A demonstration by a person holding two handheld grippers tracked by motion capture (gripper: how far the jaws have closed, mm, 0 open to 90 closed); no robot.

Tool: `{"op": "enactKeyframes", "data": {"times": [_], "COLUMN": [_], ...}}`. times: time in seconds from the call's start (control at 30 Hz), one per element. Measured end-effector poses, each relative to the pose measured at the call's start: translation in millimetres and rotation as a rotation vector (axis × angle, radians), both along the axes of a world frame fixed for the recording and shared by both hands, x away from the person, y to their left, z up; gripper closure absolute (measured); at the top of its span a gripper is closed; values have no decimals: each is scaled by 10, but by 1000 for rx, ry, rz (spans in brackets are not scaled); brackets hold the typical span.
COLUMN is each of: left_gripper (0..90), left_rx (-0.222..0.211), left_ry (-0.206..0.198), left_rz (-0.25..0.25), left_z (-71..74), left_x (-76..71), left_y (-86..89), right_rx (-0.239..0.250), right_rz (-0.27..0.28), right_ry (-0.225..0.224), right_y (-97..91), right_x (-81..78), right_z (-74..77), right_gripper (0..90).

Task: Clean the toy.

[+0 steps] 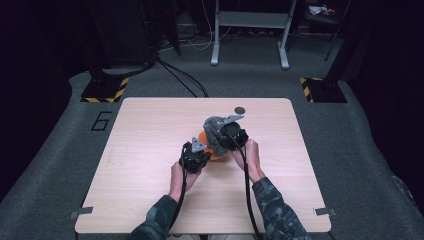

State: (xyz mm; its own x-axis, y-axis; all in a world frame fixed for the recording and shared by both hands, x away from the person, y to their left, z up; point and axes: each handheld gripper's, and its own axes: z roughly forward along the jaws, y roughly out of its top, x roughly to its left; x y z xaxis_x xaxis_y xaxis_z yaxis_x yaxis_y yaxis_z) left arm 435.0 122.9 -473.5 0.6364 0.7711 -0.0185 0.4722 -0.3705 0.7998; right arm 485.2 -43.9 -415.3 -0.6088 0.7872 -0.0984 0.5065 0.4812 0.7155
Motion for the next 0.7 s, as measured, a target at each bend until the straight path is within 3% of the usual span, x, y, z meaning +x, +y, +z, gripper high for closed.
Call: {"op": "enactKeyframes", "data": {"times": [0.37,0.7], "left_gripper": [897,897], "left_rx": [8,1], "left_ry": [12,24], "left_rz": [0,1], "left_z": [-26,-40], "left_x": [-3,0], "left_y": [68,73], "right_rx": [-6,-7], "right_rz": [-137,-217], "right_ry": [35,127], "right_y": [-343,-631], "right_x": [93,212], "right_z": [-153,-517], "right_gripper": [752,756]}}
